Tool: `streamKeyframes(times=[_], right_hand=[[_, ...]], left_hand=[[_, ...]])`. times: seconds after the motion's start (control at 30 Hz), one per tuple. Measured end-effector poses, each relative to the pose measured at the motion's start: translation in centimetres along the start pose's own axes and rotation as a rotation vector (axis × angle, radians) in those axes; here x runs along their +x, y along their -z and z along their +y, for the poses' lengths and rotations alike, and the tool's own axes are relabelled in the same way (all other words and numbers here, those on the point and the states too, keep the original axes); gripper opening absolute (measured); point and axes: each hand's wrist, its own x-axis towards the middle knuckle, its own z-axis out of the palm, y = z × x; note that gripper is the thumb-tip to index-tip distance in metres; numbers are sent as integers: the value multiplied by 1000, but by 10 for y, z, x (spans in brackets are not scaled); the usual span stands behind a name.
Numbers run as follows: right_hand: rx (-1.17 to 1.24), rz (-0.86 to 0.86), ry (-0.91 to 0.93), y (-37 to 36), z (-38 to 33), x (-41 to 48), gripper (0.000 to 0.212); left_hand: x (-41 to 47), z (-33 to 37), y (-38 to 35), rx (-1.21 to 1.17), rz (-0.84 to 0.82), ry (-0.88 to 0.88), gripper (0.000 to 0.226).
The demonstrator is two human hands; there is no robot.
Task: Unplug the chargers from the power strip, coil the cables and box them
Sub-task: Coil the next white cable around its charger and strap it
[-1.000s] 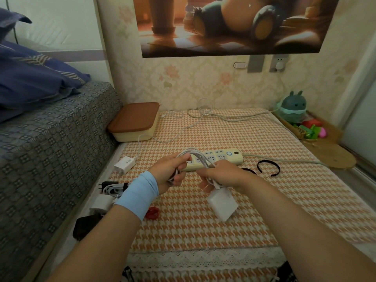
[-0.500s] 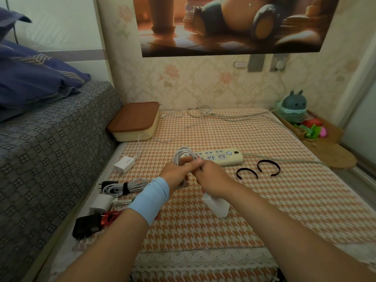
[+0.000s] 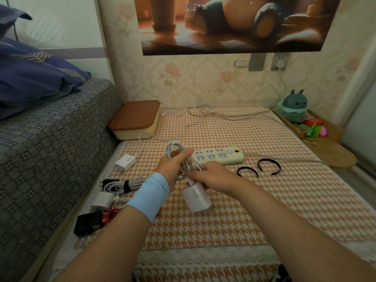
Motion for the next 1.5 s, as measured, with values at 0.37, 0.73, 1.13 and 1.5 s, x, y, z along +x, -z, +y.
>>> streamKeyframes(times=[0.37, 0.73, 1.13, 1.5], right_hand=[[-79, 246, 21, 30, -4, -13, 39], [-229, 282, 350, 26, -17, -9, 30], [-304, 452, 165, 25, -11, 5, 46], [-423, 374, 358, 27, -3, -7, 28]], left_hand=[[-1, 7, -1, 121, -129, 32, 29], [-20, 11, -20, 525, -623, -74, 18], [-20, -6, -30, 843, -143, -140, 56], [-13, -2, -18, 919, -489, -178, 33]])
